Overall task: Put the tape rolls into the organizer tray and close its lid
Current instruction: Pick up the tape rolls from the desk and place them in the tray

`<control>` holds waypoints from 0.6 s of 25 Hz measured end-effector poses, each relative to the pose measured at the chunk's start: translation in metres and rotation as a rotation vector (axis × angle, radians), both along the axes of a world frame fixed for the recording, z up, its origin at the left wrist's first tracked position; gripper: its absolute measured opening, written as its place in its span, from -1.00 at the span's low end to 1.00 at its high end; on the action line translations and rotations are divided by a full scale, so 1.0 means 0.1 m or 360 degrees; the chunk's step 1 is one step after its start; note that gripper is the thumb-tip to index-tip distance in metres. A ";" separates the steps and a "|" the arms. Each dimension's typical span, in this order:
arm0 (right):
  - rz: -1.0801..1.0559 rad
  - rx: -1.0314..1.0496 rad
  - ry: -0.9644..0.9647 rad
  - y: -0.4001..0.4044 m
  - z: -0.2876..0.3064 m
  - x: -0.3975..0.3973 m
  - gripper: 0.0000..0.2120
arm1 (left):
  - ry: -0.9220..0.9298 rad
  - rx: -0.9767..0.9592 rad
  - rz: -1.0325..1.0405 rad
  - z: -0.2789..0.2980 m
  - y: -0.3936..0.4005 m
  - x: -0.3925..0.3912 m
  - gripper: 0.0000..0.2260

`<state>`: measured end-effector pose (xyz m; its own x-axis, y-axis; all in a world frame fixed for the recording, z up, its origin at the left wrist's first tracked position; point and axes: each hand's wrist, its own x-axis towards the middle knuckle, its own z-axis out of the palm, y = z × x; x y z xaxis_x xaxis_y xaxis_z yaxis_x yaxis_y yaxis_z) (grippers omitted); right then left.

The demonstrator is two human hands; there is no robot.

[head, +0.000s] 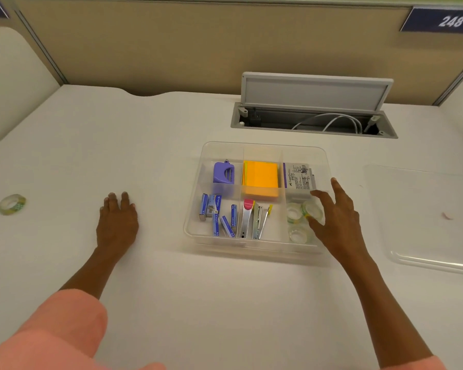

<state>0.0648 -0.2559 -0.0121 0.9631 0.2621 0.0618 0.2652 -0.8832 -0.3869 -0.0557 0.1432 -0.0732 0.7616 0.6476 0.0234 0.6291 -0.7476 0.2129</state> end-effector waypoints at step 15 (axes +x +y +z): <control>0.0355 0.0215 -0.0010 1.28 0.20 -0.35 -0.62 | -0.0119 0.0156 -0.0052 0.29 0.84 -0.50 -0.66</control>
<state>0.0297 -0.1283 0.0081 0.8818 0.4570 0.1163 0.4503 -0.7428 -0.4954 -0.1059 0.2272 -0.0445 0.7763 0.6141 0.1427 0.5890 -0.7871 0.1832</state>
